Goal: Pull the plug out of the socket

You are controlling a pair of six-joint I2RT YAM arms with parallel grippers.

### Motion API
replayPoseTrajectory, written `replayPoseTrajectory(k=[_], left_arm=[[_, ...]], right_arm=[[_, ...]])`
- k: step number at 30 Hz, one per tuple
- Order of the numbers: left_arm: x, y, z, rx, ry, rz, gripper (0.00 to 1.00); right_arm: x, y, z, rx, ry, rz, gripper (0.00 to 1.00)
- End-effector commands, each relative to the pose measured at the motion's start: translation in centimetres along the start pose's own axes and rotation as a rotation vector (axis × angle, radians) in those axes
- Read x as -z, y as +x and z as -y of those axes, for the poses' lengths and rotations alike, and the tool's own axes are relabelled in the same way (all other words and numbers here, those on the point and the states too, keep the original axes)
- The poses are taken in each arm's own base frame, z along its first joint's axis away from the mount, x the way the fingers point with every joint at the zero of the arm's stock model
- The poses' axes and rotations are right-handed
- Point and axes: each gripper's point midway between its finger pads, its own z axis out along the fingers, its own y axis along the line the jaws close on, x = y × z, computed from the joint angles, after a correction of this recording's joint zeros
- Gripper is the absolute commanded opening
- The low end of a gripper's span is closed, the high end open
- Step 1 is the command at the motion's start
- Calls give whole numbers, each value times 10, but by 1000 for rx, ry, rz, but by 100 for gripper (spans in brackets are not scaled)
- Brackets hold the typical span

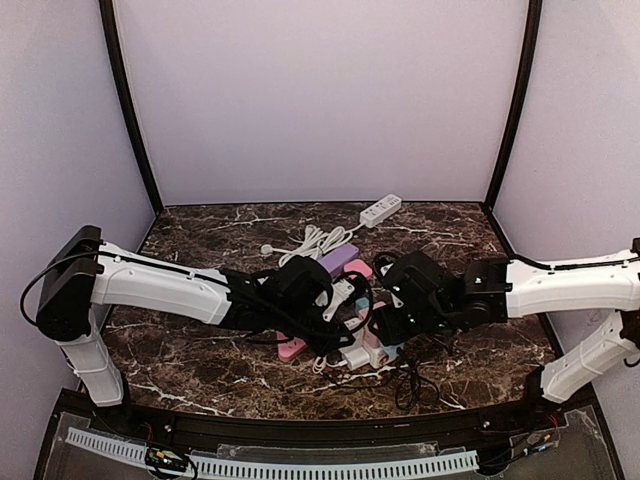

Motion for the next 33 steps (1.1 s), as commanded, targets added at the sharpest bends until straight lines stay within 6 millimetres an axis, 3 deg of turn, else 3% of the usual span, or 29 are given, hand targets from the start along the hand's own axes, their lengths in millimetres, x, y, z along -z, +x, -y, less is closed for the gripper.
replayPoseTrajectory(k=[1,14,24,33], left_arm=[[8,6,0,-68,2,-54,1],[8,7,-7,-37,-36,-35,1],[14,9,-13,36,-66,4,1],[15,10,-10,32,-48,9,1]], right_arm=[[7,9,8,77,-8,-19,0],[9,8,16,-6,27,-3,0],[7,11,37,-85,193,-56,0],[5,9,34,-73,188,-59,0]])
